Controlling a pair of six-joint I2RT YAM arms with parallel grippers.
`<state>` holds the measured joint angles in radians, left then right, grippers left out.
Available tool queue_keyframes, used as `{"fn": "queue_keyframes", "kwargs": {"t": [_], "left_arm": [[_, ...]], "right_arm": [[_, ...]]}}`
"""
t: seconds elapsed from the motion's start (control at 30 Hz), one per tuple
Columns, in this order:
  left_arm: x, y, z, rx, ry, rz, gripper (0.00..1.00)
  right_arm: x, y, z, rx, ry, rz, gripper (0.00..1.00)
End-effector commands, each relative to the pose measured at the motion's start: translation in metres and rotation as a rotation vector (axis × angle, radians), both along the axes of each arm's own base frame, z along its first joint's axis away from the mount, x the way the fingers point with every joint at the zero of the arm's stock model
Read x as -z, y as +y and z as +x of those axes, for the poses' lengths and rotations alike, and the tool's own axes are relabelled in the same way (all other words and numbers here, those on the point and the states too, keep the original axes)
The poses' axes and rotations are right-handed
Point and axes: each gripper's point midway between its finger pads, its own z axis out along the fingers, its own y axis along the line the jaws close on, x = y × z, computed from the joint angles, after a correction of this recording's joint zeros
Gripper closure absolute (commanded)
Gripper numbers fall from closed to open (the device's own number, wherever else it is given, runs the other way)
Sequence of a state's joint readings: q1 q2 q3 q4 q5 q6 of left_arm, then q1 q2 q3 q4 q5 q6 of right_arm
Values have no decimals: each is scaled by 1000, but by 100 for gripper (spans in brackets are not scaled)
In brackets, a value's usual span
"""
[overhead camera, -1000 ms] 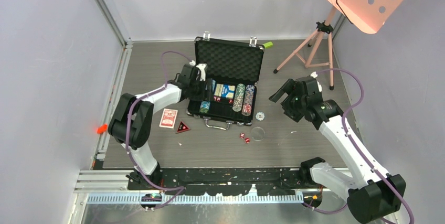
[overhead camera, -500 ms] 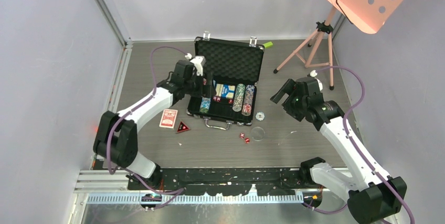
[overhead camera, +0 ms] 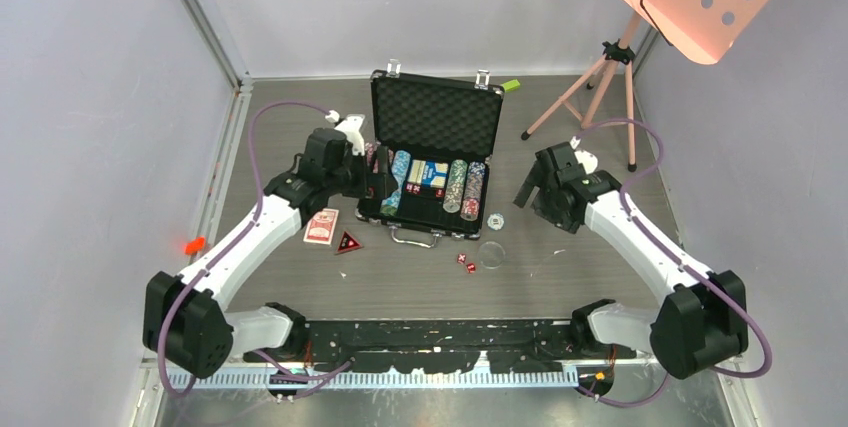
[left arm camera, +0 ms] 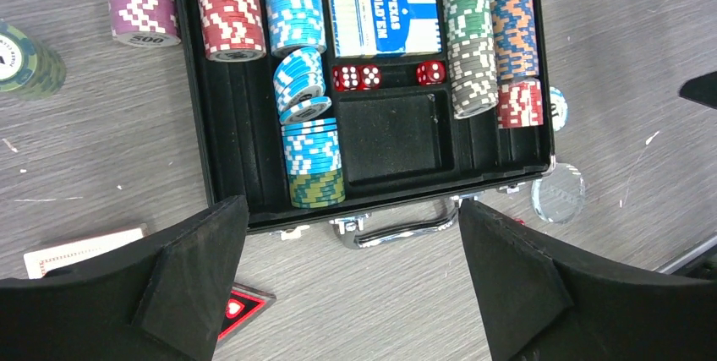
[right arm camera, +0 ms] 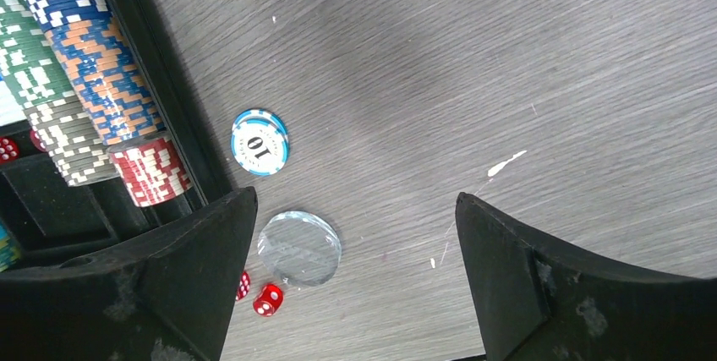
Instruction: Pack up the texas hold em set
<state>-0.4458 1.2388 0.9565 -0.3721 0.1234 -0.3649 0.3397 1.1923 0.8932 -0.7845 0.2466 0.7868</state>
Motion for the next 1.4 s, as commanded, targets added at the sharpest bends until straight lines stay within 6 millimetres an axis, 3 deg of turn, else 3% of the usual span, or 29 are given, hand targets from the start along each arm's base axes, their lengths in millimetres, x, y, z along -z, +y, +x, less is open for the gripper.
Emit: {"fn": "queue_keyframes", "kwargs": {"t": [0.0,0.2,0.4,0.5,0.67,0.8,1.0,1.2,1.3,1.37], "left_arm": [[-13,3,-3,-19,-38,-22,0],[-9,7,-8,-29,-13,-5,0],[-21,-6,-16,-24,-16,-136,0],[-46,-23,-19,-41,19,-295,1],[-118,-68,-38,76,96,-687,2],[-168,-80,-50,132,138,-918,1],[-226,-89,-70,233,186,-1119,1],[-270,-92,-99,406,165,-1236,2],[-276,-90,-105,442,161,-1279,2],[-266,-92,-98,419,164,-1256,1]], "right_arm": [[-10,9,26,-10,-68,-3,7],[3,42,34,-87,-31,-7,9],[21,57,39,-139,27,-21,12],[32,67,42,-159,41,12,15],[57,75,44,-152,89,34,18],[69,79,46,-138,108,43,18],[80,80,41,-133,143,19,18],[84,76,39,-130,158,0,18],[83,77,39,-130,160,4,18],[80,79,40,-131,156,10,18]]}}
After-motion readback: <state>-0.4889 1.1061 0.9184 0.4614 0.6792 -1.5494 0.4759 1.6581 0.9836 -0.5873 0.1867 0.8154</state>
